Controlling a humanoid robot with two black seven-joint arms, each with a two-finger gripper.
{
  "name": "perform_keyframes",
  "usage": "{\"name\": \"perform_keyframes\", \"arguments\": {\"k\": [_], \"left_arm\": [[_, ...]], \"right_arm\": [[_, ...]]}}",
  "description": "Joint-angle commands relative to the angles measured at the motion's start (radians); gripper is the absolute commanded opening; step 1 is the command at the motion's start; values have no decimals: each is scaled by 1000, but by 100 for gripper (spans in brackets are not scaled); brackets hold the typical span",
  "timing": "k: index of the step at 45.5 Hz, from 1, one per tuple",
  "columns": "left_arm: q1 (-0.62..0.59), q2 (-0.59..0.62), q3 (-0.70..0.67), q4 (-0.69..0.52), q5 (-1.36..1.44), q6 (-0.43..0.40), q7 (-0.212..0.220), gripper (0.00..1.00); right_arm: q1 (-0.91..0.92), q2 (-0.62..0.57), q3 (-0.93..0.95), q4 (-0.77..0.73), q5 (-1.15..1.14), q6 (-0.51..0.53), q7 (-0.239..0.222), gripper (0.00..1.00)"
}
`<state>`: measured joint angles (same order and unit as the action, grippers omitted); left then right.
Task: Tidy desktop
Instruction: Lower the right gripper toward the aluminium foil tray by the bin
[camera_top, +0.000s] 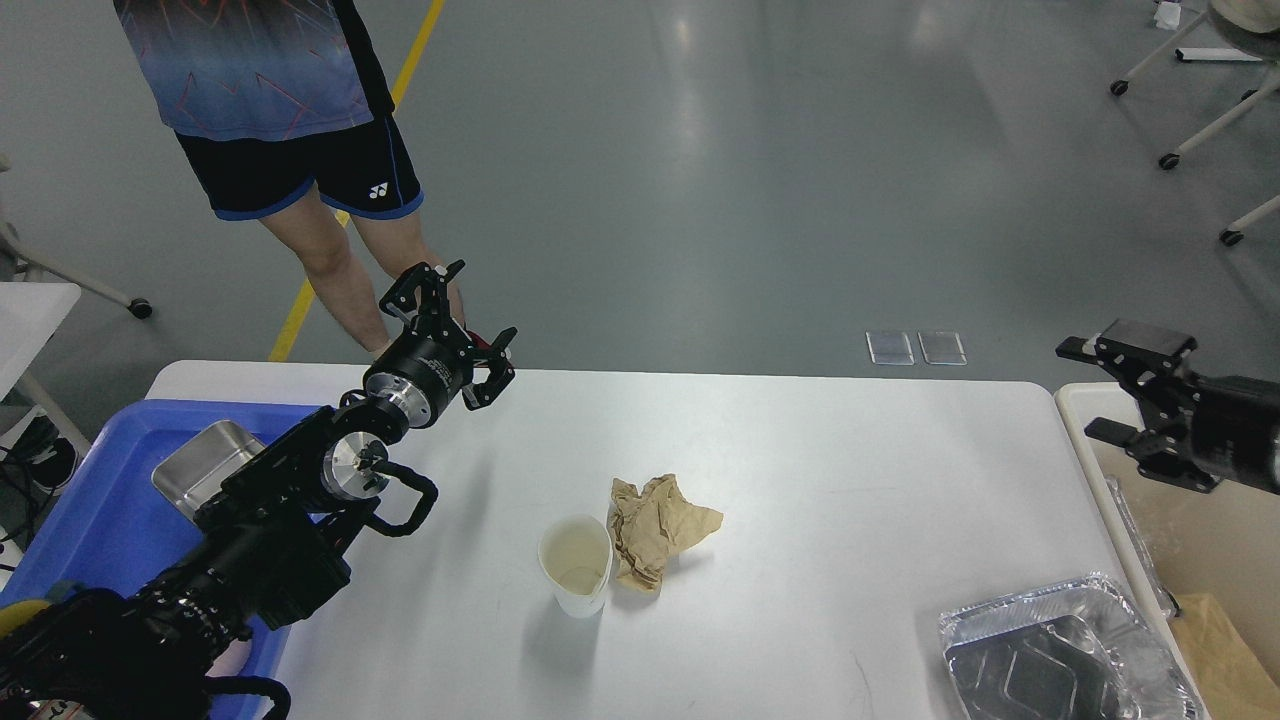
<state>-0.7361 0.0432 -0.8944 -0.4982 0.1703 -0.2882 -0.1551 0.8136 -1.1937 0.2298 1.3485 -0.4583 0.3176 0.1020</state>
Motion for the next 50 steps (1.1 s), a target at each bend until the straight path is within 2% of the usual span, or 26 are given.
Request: {"name": "perform_keyframes", "arguments": {"k": [1, 11, 19, 25, 39, 46, 50], "left_arm": [[1, -14, 2, -2, 0, 1, 2, 97], [1, -19, 3, -2, -2, 3, 2, 97], [1, -17, 9, 0, 0, 7, 3, 97], [1, -19, 12, -2, -2, 11, 2, 97], [7, -34, 17, 0, -2, 14, 0, 97], [17, -36, 18, 0, -2, 14, 0, 97], [18, -36, 18, 0, -2, 15, 0, 97]], "right_arm": [[-10, -135, -29, 77, -11, 44, -42, 100], [-50, -336, -37, 112, -22, 136, -41, 100], [-54, -420, -27, 126, -57, 208, -38, 100], [-51, -465, -23, 166, -95, 224, -36, 100], [-67, -363, -21, 138, -436, 216, -33, 100], [-70, -259, -21, 94, -600, 207, -31, 100], [-92, -163, -20, 20, -684, 199, -28, 100]]}}
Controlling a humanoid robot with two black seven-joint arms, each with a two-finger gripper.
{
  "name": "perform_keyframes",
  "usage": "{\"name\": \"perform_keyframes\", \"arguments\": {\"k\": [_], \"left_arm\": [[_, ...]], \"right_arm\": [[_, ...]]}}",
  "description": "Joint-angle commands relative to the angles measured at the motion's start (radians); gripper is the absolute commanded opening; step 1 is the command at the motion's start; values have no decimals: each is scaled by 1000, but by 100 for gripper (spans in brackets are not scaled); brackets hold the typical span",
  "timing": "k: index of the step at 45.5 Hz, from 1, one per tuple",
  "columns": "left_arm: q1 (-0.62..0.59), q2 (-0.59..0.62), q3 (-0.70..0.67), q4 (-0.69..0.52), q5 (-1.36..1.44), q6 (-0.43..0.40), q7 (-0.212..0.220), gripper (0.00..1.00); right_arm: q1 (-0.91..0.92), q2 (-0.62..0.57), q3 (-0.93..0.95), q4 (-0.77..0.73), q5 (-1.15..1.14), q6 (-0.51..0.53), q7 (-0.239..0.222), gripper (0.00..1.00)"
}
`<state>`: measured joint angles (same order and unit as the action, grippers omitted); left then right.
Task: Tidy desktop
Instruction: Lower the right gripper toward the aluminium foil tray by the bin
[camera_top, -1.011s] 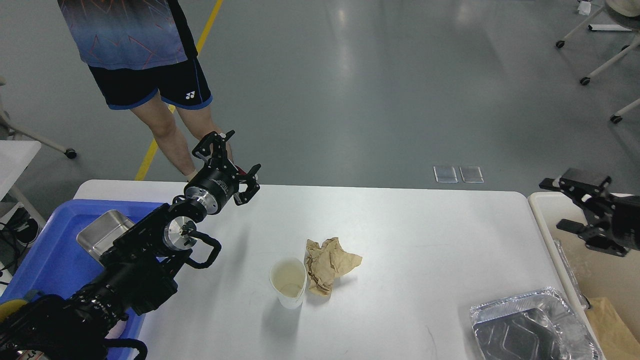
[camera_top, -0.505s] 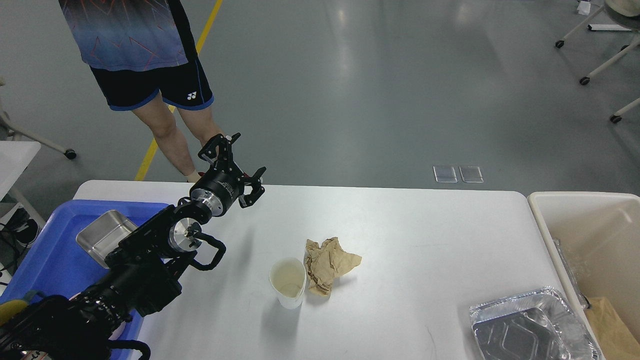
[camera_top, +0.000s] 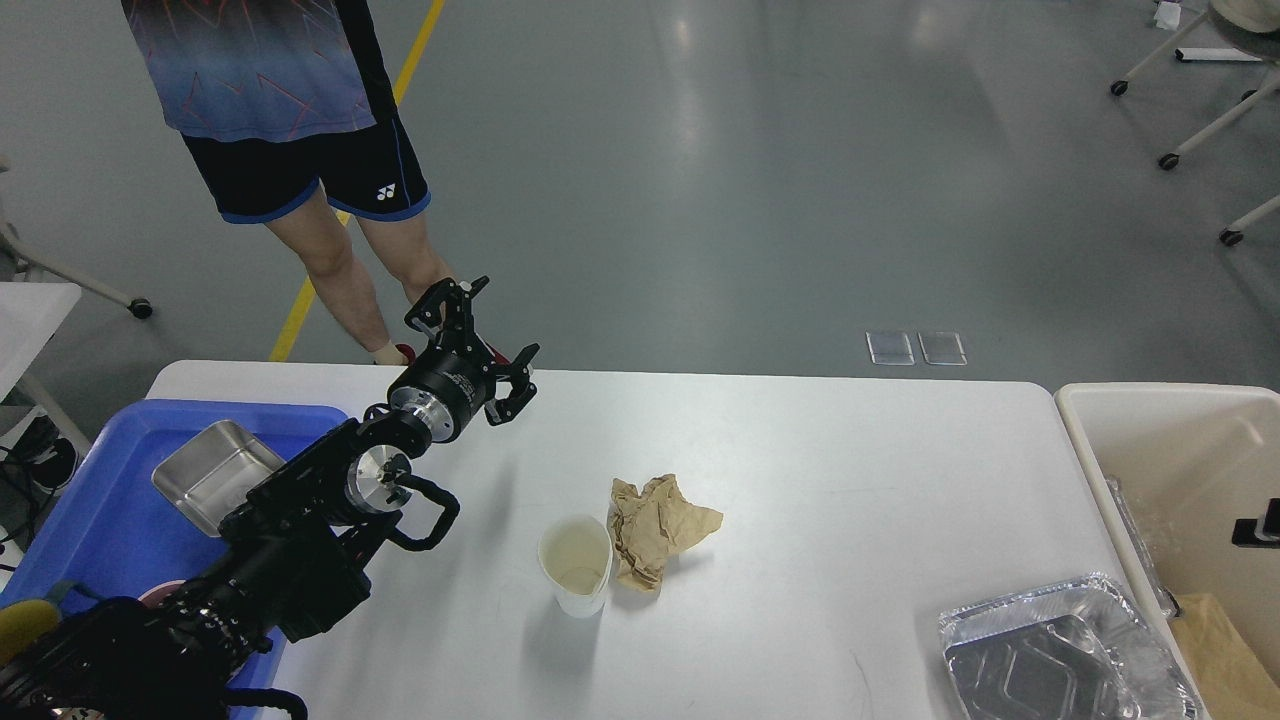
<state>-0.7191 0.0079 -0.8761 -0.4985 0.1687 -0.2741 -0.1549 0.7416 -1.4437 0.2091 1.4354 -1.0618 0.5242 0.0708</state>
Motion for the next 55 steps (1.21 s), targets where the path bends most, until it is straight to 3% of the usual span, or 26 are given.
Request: {"name": "perform_keyframes", "arguments": {"k": [1, 18, 37, 55], "left_arm": [[1, 0, 0, 0, 0, 1, 0, 97], [26, 1, 2, 0, 2, 1, 2, 97], [29, 1, 2, 1, 2, 4, 2, 97], [30, 6, 2, 1, 0, 4, 6, 97]], "right_arm": [[-27, 106, 1, -84, -89, -10, 7, 100], [-157, 368, -2, -375, -130, -85, 47, 100], [-228, 434, -2, -409, -191, -139, 87, 100], [-269, 556, -8, -552, -193, -173, 115, 100]]}}
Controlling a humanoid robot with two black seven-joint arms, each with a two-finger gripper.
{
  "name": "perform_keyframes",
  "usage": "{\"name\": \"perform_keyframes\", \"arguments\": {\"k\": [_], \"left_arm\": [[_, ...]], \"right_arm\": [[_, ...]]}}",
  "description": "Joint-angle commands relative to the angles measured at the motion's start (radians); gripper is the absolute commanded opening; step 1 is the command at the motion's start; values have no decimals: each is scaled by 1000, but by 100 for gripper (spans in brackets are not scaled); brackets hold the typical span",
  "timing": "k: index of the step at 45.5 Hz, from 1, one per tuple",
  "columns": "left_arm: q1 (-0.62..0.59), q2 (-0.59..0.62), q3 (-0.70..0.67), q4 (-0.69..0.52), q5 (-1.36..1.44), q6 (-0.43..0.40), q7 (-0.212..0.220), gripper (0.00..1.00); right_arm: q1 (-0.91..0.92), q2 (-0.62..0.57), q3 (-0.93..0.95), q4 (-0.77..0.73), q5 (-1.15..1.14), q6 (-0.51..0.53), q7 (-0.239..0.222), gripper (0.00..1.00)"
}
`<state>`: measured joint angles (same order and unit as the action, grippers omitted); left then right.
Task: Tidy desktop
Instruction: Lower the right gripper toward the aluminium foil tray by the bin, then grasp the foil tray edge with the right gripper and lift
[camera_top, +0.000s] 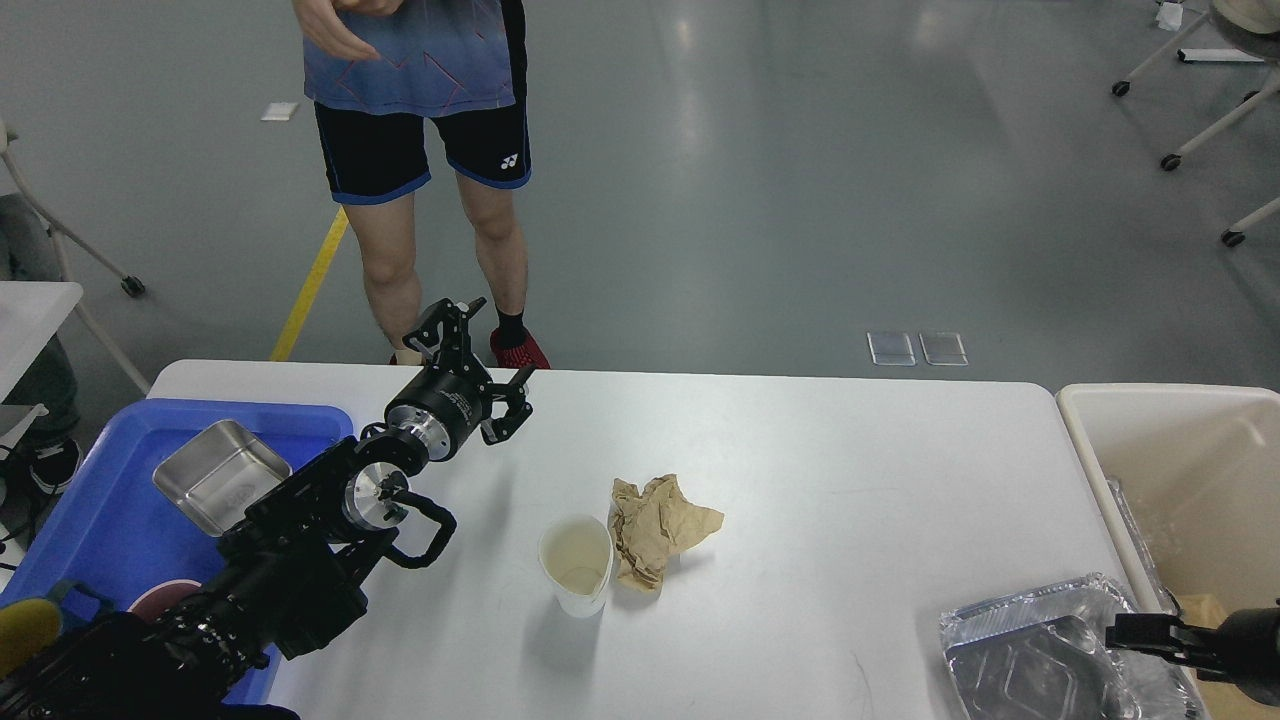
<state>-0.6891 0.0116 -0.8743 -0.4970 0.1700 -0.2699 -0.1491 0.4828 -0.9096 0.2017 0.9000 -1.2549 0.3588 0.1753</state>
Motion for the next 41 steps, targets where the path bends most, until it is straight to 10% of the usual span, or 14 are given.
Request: {"name": "perform_keyframes", "arguments": {"k": [1, 8, 16, 19, 41], "left_arm": [[0, 2, 0, 0, 0, 0, 0, 97], [8, 2, -2, 0, 0, 0, -1, 97], [11, 1, 0, 0, 0, 1, -1, 97], [17, 2, 0, 0, 0, 1, -1, 97], [20, 4, 0, 0, 0, 1, 0, 97]], "right_arm": [[-10, 21, -1, -16, 0, -8, 10, 100], [-4, 21, 1, -10, 0, -8, 52, 93], [0, 21, 1, -9, 0, -8, 118, 51], [-4, 23, -4, -10, 2, -3, 124, 12], [-18, 46, -1, -12, 3, -1, 150, 1]]}}
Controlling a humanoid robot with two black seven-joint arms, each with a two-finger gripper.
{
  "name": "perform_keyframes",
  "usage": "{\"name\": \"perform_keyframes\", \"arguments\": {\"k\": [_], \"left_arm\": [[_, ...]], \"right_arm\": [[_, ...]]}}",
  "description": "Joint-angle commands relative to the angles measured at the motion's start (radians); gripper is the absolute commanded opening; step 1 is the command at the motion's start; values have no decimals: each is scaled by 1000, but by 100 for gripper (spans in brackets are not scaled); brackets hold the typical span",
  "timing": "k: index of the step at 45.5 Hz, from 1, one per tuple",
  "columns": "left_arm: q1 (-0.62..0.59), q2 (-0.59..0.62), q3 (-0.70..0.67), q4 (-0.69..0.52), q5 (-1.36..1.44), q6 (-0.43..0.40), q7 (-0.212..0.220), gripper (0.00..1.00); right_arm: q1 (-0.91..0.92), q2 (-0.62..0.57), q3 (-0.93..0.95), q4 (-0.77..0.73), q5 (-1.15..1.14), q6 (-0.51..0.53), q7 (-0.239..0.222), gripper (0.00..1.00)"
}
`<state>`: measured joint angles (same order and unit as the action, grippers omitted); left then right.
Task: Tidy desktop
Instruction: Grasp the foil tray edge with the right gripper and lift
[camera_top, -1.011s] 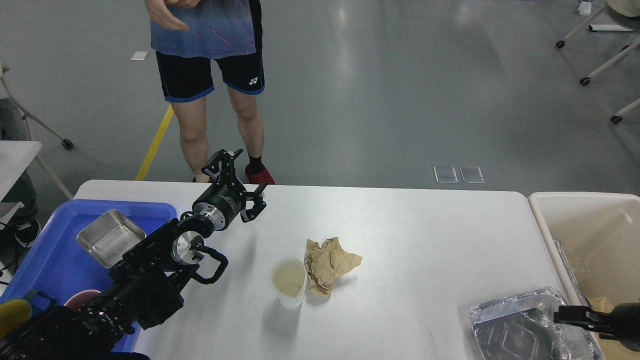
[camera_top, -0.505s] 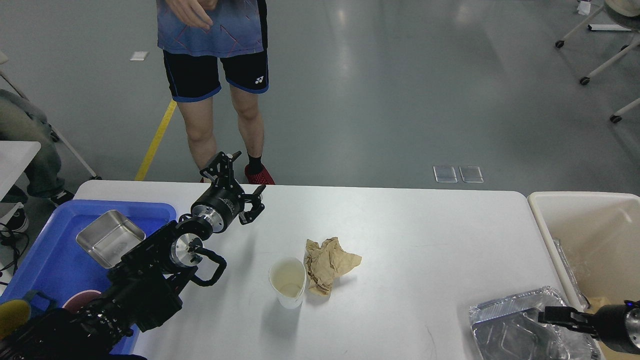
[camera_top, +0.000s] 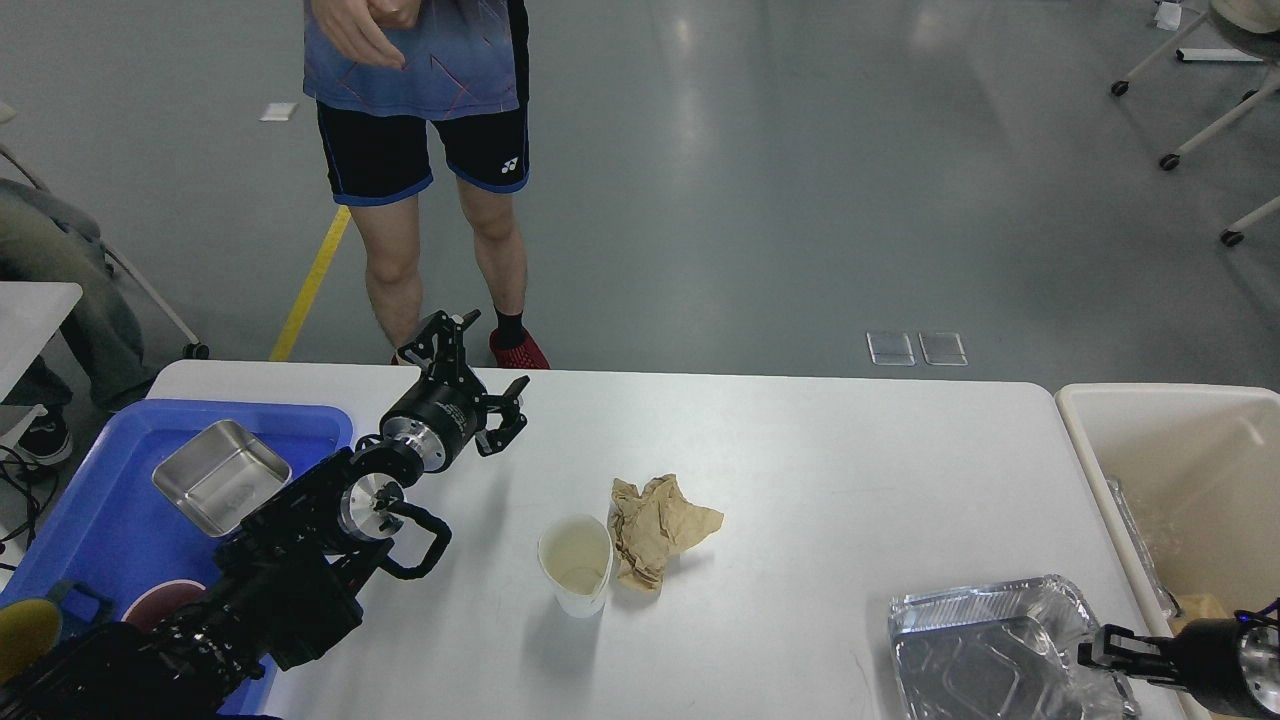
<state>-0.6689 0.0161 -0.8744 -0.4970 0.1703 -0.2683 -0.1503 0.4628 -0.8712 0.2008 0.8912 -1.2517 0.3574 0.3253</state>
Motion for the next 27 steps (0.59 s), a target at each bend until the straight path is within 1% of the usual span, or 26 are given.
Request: {"name": "perform_keyframes", "arguments": {"k": [1, 15, 27], "left_arm": [[0, -1, 0, 0, 0, 0, 1, 97], [0, 1, 0, 0, 0, 1, 5, 97], [5, 4, 0, 0, 0, 0, 5, 97]], "right_arm": [[2, 8, 0, -3, 0, 0, 0, 1], [1, 28, 2, 2, 3, 0, 0, 0], [54, 28, 8, 2, 14, 9, 0, 0]]}}
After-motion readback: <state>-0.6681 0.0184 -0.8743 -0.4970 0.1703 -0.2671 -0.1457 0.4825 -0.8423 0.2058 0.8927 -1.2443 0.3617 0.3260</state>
